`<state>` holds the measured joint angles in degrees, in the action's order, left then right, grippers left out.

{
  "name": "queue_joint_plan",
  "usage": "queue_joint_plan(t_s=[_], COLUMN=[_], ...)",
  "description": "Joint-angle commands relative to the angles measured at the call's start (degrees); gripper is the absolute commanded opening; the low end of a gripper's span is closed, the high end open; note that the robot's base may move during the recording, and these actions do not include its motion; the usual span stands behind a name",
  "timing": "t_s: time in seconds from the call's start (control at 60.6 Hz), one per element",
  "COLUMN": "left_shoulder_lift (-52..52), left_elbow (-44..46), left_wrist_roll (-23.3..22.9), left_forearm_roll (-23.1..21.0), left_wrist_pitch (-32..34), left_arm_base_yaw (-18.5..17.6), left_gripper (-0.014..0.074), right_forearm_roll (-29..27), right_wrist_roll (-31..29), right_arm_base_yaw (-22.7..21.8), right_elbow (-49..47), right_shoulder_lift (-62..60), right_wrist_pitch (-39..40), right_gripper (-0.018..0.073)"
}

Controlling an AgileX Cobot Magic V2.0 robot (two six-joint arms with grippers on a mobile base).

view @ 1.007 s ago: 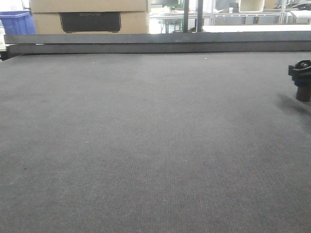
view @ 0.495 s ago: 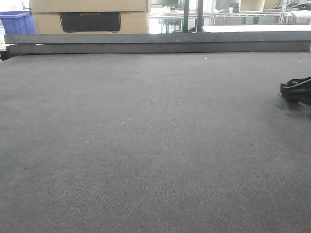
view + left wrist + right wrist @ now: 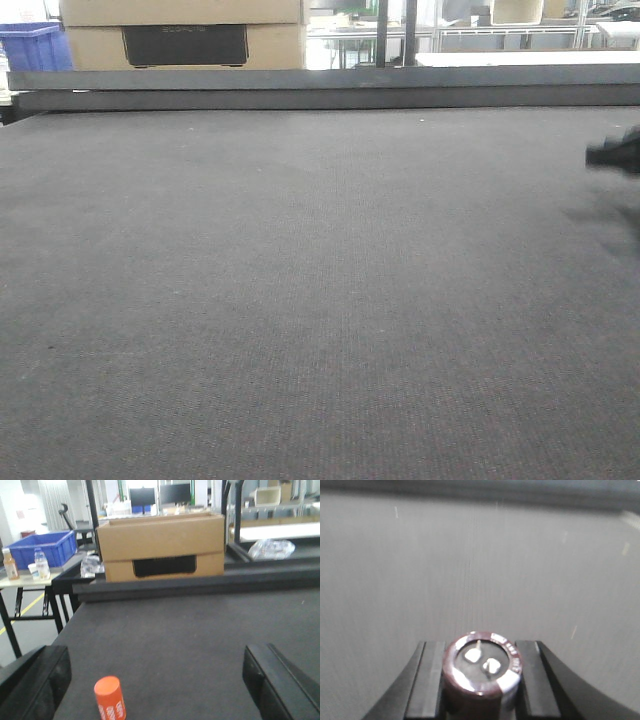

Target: Place cylindrical capacitor in blue bin on shelf

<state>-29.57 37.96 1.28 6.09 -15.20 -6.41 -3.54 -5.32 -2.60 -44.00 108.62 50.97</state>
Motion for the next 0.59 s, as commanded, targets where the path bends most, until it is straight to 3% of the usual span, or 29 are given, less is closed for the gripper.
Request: queue_joint_plan(t_s=[0.0,0.165,0.264,0.578], left_shoulder_lift=[-3.7,-12.6,-19.4,-42.6], left_elbow=[-1.9,-5.6,-5.9,-6.3], left_wrist_roll=[-0.5,-0.5,-0.5,-0.5], left_forearm_roll=[0.3,-7.4,-8.6,-8.7], left_wrist_pitch=[3.8,17.0,19.8,38.0], left_arm_base_yaw=[1.8,8.0,10.9,11.2], left_gripper=[0.0598,0.0598,0.0598,0.0598], right_forearm_roll=[0.3,0.3,0.3,0.3], right_wrist_roll=[-0.1,-0.1,-0.1,-0.1], right_arm_base_yaw=[-0.1,0.0,0.0,3.8], right_elbow=[0.9,0.9,0.9,0.9], right_shoulder_lift=[-7.3,-21.5,-27.7,-39.2], right_wrist_pitch=[-2.9,-15.7,-21.2,-23.6], right_gripper=[-0.016,-0.0162,-0.0162,-0.0162])
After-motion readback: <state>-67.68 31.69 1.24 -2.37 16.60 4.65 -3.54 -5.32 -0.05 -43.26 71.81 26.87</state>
